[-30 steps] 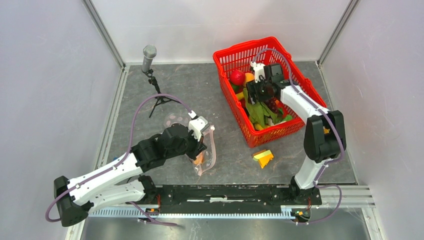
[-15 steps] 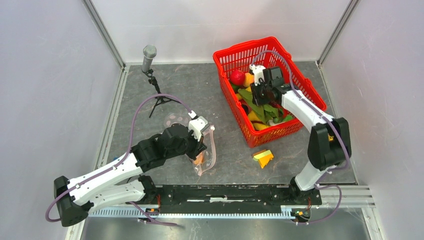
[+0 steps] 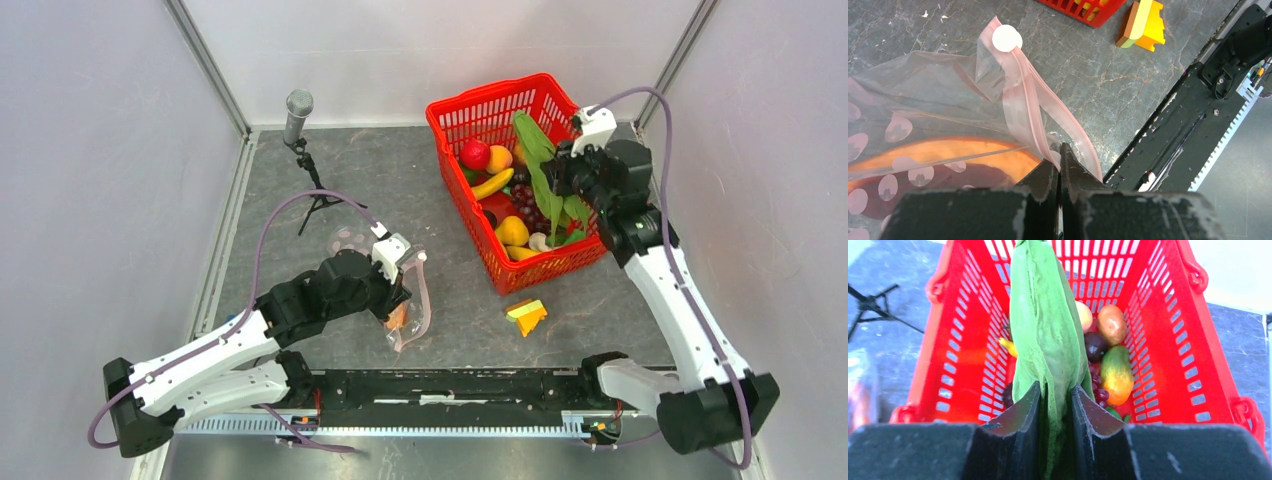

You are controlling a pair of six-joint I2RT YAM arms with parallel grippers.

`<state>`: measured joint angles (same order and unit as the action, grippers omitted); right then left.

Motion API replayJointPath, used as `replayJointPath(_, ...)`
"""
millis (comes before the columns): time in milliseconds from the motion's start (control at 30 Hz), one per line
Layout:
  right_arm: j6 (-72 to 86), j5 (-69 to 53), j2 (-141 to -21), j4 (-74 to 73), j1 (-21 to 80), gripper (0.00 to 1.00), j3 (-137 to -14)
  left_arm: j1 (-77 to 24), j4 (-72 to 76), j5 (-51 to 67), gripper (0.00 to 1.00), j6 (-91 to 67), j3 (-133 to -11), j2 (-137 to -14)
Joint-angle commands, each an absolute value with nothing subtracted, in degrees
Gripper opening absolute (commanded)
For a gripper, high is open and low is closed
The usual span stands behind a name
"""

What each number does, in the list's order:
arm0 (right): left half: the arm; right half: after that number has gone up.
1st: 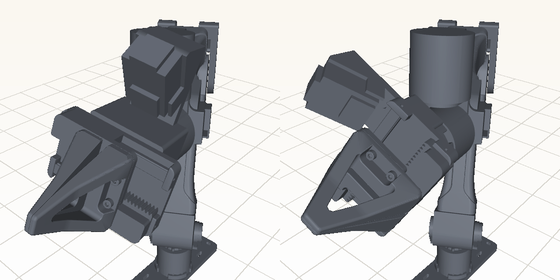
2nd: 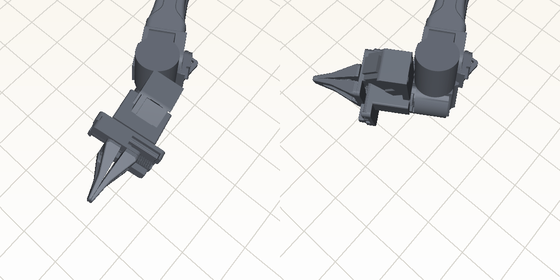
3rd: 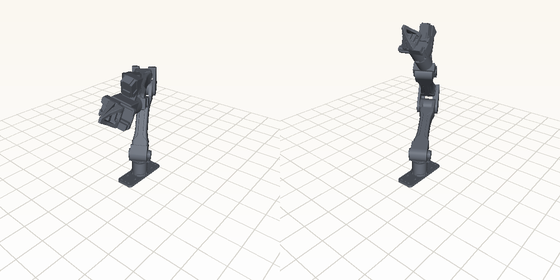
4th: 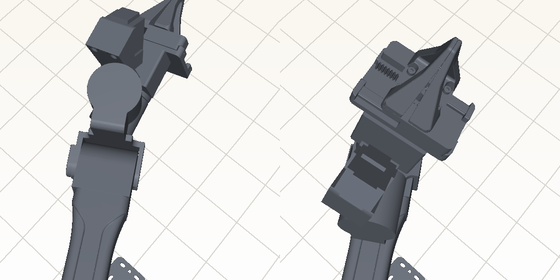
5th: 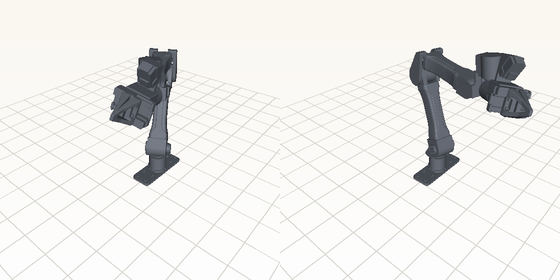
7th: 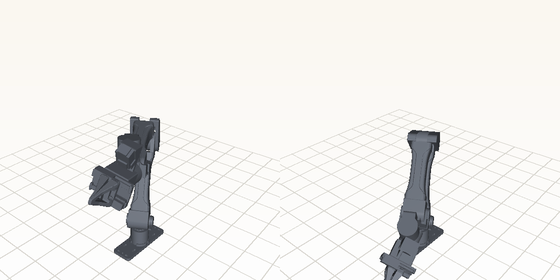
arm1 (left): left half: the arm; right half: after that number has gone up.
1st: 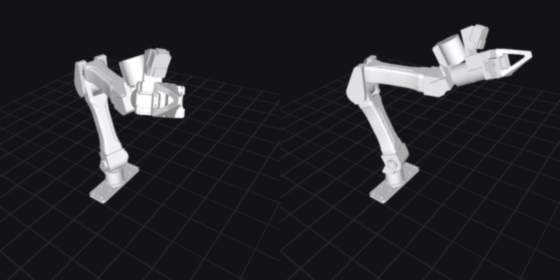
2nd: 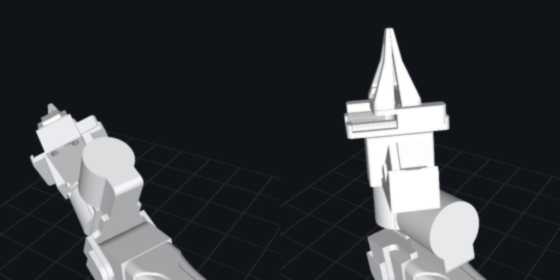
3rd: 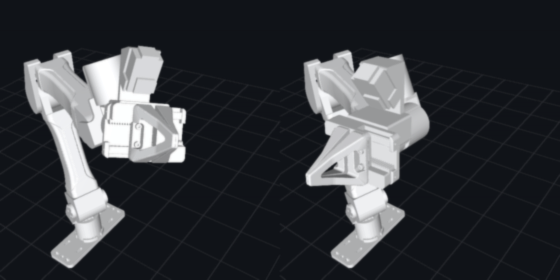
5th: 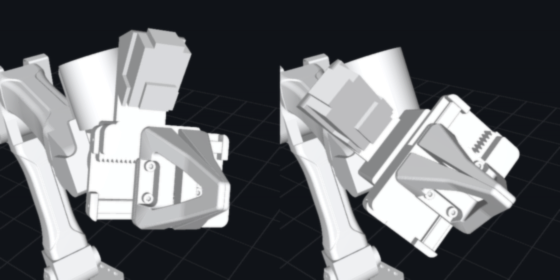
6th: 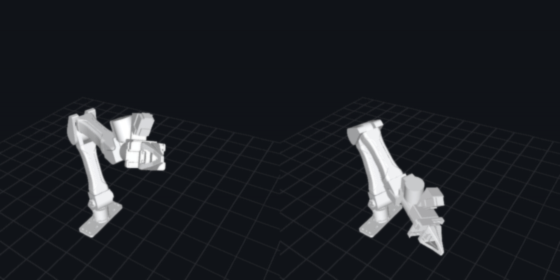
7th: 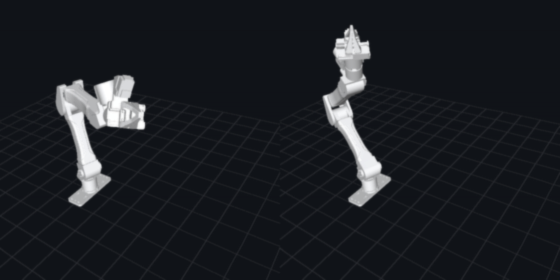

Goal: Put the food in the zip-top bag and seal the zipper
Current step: Pick up the fake vegetable from the bin, then place the fake vegetable in the zipper food storage bag.

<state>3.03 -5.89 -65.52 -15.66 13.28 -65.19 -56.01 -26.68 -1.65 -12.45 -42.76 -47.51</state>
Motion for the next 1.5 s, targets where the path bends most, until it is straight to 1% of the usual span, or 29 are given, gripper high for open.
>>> replayJointPath(0, 8.43, -19.14, -59.42, -9.65, 12.69, 0.25, -63.28, -56.07, -24.48, -2.63, 0.02, -14.06, -43.64, -47.04)
replayJointPath(67, 11.78, -26.83, -56.80, -7.88, 12.74, 0.25, -61.98, -56.02, -24.26, -2.86, 0.02, -13.97, -43.79, -47.01)
replayJointPath(167, 20.59, -36.61, -52.87, -0.91, 13.57, 0.25, -55.60, -56.11, -24.26, -3.06, 0.02, -13.89, -43.99, -46.74)
replayJointPath(233, 25.21, -38.27, -50.27, 3.29, 16.09, 0.24, -50.82, -56.03, -24.35, -3.24, 0.02, -13.89, -44.11, -46.63)
replayJointPath(333, 27.90, -36.99, -47.16, 2.73, 21.18, 0.22, -45.93, -56.03, -24.65, -4.05, 0.02, -13.63, -44.72, -46.58)
replayJointPath(467, 27.40, -33.69, -43.18, -0.52, 27.23, 0.22, -43.19, -56.07, -25.39, -5.74, 0.02, -13.59, -45.86, -46.99)
replayJointPath(533, 26.18, -32.52, -43.21, -5.25, 29.62, 0.21, -44.01, -56.07, -25.78, -6.68, 0.02, -13.63, -46.43, -47.29)
replayJointPath(667, 25.73, -29.80, -43.31, -8.32, 36.57, 0.19, -41.86, -56.06, -29.51, -10.81, 0.02, -13.02, -49.01, -48.50)
replayJointPath(833, 26.37, -16.14, -46.60, -13.79, 49.41, 0.19, -41.13, -56.03, -32.38, -13.91, 0.02, -12.91, -50.75, -48.42)
replayJointPath(1000, 28.57, -4.80, -51.53, -15.09, 58.58, 0.19, -42.43, -56.07, -33.72, -13.89, 0.02, -12.83, -52.00, -48.42)
replayJointPath(1067, 29.86, -2.01, -52.51, -13.37, 60.27, 0.19, -41.84, -56.05, -34.13, -13.84, 0.02, -12.64, -52.25, -48.51)
replayJointPath(1133, 31.01, -1.07, -54.22, -12.24, 61.34, 0.22, -41.91, -56.02, -34.70, -14.32, 0.02, -12.50, -52.38, -48.60)
replayJointPath(1200, 31.63, 2.25, -56.18, -12.32, 62.57, 0.22, -42.56, -56.07, -35.13, -13.93, 0.02, -12.12, -52.55, -48.62)
replayJointPath(1367, 33.78, 9.95, -61.59, -13.22, 64.41, 0.22, -44.66, -56.06, -35.57, -8.45, 0.02, -10.59, -53.29, -49.34)
replayJointPath(1467, 34.54, 8.83, -61.88, -7.05, 64.61, 0.22, -43.58, -56.05, -35.76, -3.92, 0.02, -10.13, -53.67, -50.62)
